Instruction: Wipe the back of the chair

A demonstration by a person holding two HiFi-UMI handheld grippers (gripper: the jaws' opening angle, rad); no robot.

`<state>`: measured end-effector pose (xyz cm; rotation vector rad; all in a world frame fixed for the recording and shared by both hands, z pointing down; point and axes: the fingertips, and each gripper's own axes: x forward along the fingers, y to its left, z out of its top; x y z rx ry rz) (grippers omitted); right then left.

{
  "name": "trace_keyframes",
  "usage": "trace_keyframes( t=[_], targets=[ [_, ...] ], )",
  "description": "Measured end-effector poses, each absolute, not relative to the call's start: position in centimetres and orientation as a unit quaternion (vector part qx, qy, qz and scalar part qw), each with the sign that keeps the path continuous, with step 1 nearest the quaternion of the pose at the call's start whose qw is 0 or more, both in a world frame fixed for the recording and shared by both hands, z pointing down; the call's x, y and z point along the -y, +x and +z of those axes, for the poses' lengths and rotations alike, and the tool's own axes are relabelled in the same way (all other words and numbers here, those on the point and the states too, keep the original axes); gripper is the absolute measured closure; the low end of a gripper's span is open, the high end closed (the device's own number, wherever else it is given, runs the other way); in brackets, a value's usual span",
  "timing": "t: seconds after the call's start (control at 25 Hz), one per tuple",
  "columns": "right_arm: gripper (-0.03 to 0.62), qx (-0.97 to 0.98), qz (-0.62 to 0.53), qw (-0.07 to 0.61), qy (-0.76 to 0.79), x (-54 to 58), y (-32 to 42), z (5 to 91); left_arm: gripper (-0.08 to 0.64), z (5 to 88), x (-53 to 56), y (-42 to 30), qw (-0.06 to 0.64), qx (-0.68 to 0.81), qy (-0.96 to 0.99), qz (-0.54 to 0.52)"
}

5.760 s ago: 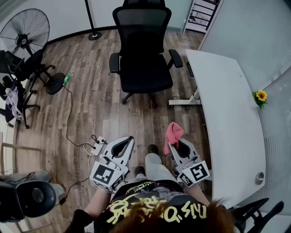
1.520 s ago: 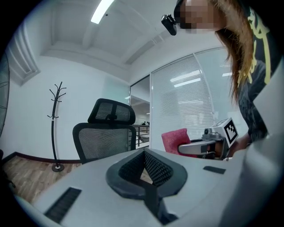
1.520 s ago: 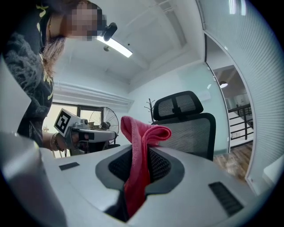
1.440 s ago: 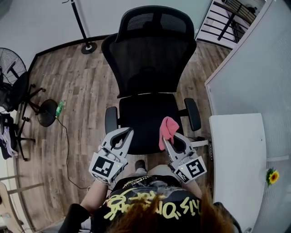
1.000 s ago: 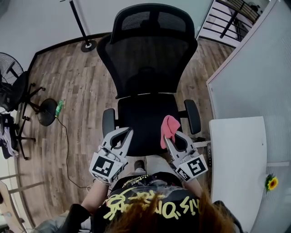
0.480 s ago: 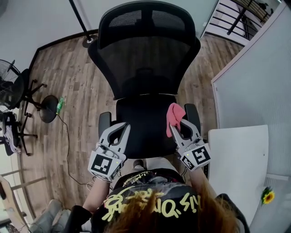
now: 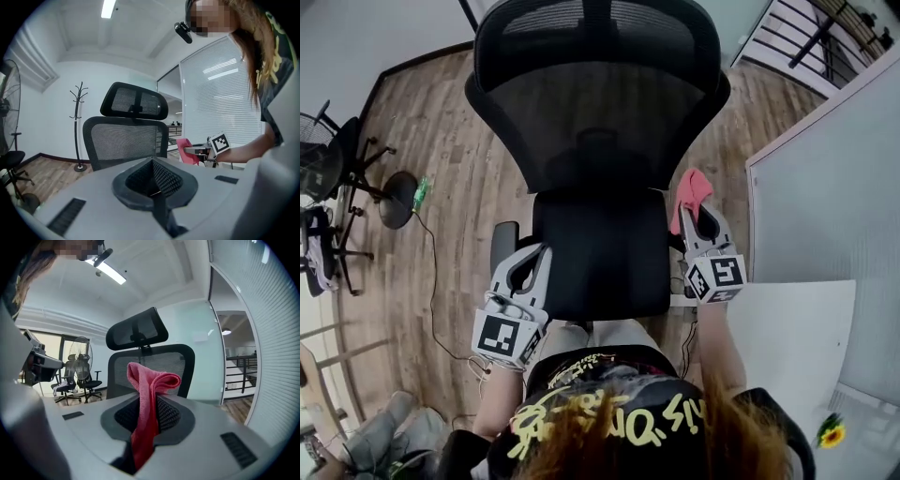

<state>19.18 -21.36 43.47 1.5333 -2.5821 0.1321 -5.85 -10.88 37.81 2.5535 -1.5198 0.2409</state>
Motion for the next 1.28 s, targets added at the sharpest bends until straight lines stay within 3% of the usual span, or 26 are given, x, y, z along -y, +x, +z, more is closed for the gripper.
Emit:
trace_keyframes(
  t=[0.4, 0.88, 1.28],
  targets=[
    [0.531, 0.842, 0.059, 0.098, 0.527, 25.6, 22.2, 48.2, 0.571, 38.1, 11.1, -6.0, 0.080, 0.553, 0.825, 0.086],
    [0.531, 0.802, 0.047, 0.085, 0.589, 31.3, 24.7, 48.6, 0.571, 38.7, 14.0, -4.5, 0.076, 0.514, 0.849, 0.092],
    [0.531, 0.795, 0.037, 0.158, 0.584, 34.7, 22.7, 53.9, 0.571, 38.4, 15.1, -3.8, 0.079, 0.499, 0.858, 0.089]
  ],
)
